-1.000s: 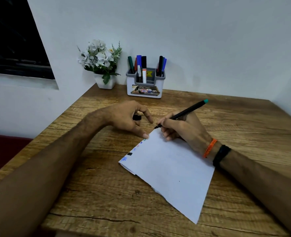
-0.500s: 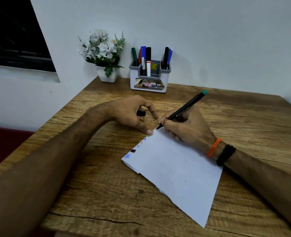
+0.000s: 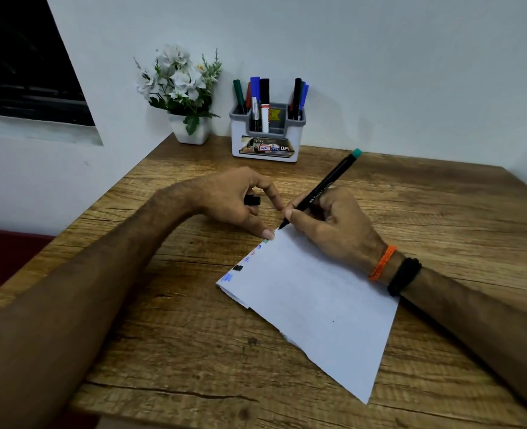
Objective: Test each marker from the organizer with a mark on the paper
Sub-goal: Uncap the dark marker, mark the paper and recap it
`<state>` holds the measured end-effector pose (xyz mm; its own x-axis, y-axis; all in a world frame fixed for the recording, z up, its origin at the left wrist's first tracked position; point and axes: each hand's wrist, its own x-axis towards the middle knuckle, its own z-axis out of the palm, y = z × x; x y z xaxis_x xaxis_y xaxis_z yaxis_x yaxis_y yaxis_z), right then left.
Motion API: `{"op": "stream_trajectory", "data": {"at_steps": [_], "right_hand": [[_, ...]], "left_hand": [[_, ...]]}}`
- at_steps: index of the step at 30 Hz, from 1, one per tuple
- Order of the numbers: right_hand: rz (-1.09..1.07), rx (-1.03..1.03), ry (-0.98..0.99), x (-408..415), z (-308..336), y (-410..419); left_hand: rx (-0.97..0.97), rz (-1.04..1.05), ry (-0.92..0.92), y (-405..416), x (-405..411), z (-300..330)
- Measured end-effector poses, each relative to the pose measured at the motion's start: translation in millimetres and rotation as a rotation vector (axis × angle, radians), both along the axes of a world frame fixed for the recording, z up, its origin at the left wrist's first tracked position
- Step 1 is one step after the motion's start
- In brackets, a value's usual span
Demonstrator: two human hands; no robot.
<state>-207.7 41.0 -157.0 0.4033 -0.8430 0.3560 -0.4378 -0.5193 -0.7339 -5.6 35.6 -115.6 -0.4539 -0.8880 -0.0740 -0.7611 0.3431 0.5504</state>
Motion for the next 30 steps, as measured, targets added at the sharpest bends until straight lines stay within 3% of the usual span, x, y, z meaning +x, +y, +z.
{"op": "stream_trajectory", "data": {"at_steps": [30], "right_hand": [[-0.036,-0.042,-0.007,0,-2,-2]], "left_hand": [[0.064,0.040,0.022,8,-5,7]]}}
